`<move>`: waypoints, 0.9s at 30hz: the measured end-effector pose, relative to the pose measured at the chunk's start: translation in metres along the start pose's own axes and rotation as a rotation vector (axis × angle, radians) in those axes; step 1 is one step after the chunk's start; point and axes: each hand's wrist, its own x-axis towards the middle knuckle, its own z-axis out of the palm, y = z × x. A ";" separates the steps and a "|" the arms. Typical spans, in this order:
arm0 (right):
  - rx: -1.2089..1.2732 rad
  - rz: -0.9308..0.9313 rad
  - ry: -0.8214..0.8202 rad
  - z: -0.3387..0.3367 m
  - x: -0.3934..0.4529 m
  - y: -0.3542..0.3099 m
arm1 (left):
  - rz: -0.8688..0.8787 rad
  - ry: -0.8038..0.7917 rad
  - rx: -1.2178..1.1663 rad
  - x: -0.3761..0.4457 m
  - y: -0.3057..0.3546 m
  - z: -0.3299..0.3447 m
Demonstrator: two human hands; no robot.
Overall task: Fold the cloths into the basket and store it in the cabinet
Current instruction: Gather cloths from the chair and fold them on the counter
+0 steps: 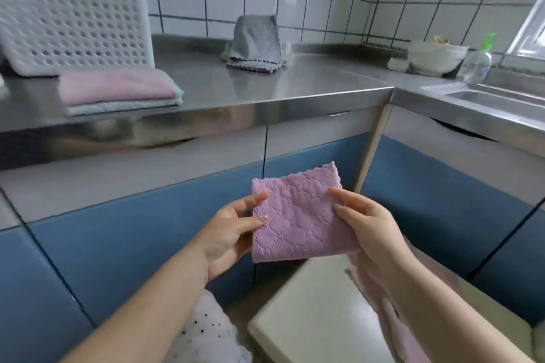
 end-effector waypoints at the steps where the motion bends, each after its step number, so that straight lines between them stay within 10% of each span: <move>1: -0.041 -0.035 0.003 0.002 0.001 -0.014 | 0.063 0.011 0.073 -0.002 0.014 0.003; 12: -0.301 -0.456 -0.274 0.151 0.060 -0.172 | 0.624 0.314 0.797 -0.037 0.229 -0.063; 27: -0.315 -0.159 -0.546 0.278 0.131 -0.188 | 0.393 0.560 1.057 -0.028 0.296 -0.142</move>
